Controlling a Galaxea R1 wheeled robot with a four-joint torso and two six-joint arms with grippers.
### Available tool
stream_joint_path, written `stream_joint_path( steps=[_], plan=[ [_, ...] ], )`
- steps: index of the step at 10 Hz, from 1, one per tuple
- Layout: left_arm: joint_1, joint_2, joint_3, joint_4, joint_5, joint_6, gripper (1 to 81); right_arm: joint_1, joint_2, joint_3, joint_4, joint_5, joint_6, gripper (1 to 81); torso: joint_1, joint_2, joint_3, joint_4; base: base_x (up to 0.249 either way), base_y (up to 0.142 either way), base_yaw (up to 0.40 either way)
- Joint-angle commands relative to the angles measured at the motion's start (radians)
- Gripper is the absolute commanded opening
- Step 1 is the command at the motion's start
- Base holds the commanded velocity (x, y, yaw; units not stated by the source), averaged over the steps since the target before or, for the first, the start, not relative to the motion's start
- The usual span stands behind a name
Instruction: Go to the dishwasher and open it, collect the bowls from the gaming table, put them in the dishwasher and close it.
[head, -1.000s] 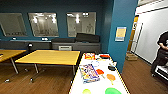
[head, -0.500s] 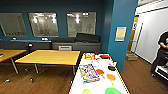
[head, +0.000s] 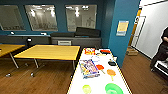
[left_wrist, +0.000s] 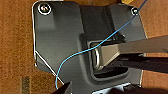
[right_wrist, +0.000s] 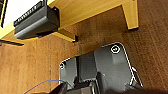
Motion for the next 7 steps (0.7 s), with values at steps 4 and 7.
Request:
stream_joint_path(
  steps=[4, 7],
  plan=[
    [-0.031, 0.004, 0.008, -0.004, 0.049, -0.001, 81.1, 0.322, -0.331, 0.277, 0.123, -0.036, 0.009, 81.1, 0.001, 0.000, -0.136, 0.000, 0.000, 0.000, 0.000],
    [-0.033, 0.004, 0.008, -0.008, 0.049, -0.001, 81.1, 0.520, -0.392, 0.302, 0.208, -0.185, 0.009, 81.1, 0.001, 0.001, -0.184, 0.000, 0.000, 0.000, 0.000]
  ],
)
